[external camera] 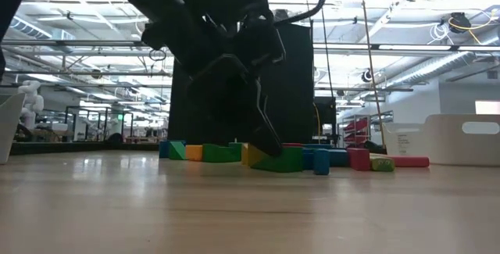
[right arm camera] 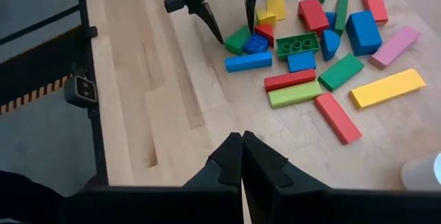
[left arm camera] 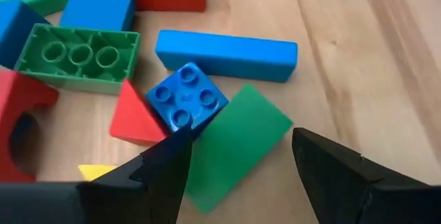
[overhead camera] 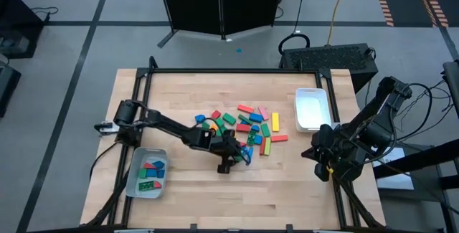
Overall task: Sort blocks by size
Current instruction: Put the green triangle block into the gray bin
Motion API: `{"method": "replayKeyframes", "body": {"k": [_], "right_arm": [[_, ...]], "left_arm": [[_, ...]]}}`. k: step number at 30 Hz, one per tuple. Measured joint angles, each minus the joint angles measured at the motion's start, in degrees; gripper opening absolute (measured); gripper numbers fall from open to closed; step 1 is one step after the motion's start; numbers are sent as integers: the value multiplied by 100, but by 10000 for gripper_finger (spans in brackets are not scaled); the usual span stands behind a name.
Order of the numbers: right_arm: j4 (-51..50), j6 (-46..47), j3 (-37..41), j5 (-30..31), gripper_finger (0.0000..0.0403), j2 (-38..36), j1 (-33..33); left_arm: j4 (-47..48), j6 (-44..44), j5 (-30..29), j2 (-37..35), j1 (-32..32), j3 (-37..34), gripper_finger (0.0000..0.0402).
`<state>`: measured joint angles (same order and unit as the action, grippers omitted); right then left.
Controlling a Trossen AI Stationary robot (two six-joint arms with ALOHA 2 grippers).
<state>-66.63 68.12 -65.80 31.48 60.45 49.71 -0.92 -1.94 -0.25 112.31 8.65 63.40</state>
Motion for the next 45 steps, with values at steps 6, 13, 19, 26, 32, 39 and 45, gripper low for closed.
{"method": "replayKeyframes", "body": {"k": [6, 13, 19, 26, 32, 39, 45], "right_arm": [[-6, 3, 0, 0, 0, 0, 0], [-16, -56, 0, 0, 0, 0, 0], [-135, -122, 0, 17, 0, 0, 0], [-204, -119, 0, 15, 0, 1, 0], [-361, -127, 0, 20, 0, 0, 0], [-483, -127, 0, 24, 0, 0, 0], [-522, -135, 2, 284, 0, 0, 0]], "left_arm": [[-12, -186, 333, 0, -236, 2, 253], [-25, -185, 574, 0, -315, 2, 253], [-176, -145, 696, 287, -254, 9, 253], [-288, 1, 703, 507, -252, 31, 251], [-283, 307, 660, 511, -196, 31, 166], [-66, 1433, 1034, 327, -179, 16, 118], [1334, 1951, 1057, -783, 216, -3, 118]]}}
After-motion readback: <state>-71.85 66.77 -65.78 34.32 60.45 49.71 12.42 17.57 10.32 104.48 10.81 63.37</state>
